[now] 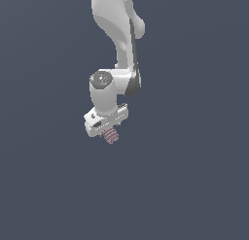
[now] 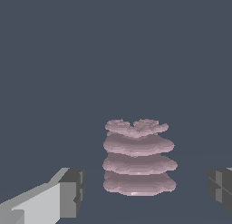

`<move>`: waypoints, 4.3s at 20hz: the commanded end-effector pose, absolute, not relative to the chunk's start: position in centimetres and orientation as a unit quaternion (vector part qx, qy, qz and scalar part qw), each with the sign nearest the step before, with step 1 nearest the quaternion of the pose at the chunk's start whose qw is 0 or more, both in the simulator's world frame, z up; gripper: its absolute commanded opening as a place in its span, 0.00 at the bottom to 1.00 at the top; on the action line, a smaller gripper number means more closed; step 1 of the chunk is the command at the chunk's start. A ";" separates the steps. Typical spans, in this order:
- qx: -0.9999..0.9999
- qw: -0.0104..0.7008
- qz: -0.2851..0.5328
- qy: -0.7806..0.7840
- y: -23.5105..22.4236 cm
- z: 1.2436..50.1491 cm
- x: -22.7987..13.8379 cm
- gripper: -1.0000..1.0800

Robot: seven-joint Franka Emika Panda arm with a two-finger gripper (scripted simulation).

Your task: Pick up the object and move it to a goal position.

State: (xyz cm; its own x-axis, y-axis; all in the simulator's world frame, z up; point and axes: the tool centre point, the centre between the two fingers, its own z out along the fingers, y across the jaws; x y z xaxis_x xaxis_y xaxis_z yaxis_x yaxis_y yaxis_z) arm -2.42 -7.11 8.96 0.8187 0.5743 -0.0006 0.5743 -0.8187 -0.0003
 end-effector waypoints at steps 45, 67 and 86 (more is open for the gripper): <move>-0.953 -0.001 0.000 -0.303 -1.7 12.0 -2.4 0.00; -0.953 0.000 0.000 -0.304 13.6 34.6 -1.7 0.00; -0.953 0.000 0.000 -0.303 20.5 44.7 -0.6 0.00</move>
State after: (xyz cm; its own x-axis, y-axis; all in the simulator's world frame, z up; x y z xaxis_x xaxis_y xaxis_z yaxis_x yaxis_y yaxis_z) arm -0.68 20.23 44.36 0.8160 0.5781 0.0004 0.5781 -0.8160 0.0000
